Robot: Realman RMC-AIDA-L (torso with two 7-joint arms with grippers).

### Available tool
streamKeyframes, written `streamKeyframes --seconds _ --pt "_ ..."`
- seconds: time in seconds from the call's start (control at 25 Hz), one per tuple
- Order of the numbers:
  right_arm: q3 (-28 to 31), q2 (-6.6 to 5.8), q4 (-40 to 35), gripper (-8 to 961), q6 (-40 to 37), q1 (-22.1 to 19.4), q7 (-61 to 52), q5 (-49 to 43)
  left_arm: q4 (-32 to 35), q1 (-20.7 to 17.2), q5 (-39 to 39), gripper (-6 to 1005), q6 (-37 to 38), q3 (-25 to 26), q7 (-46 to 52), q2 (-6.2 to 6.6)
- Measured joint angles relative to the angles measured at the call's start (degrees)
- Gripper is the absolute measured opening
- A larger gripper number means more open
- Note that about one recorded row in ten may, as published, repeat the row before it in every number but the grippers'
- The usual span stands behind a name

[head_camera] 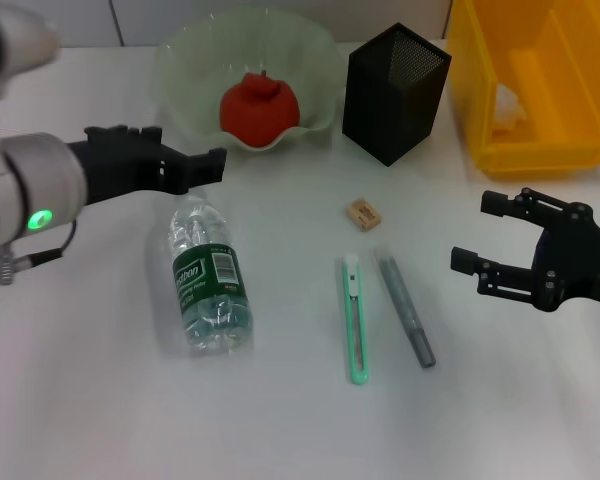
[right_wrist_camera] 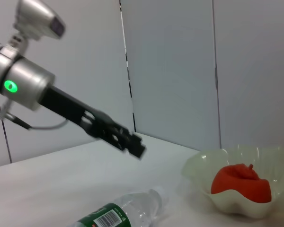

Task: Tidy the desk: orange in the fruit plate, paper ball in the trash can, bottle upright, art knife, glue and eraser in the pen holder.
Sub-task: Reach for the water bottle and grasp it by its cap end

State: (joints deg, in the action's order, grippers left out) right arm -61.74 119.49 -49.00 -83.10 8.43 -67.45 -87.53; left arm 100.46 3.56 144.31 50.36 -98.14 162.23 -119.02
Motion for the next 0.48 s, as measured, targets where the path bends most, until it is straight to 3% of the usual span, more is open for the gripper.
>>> streamKeyframes --seconds 0.12,0.48 --pt "0.0 0.03 0.1 810 0.0 0.0 0.2 0.0 -6.8 5.4 8.4 806 -0.8 -0.6 8.6 -0.19" --pt "1.8 0.05 0.2 810 -1.4 -0.6 0.1 0.1 -25.2 15.1 -0.3 806 -3.7 4.2 5.6 -0.1"
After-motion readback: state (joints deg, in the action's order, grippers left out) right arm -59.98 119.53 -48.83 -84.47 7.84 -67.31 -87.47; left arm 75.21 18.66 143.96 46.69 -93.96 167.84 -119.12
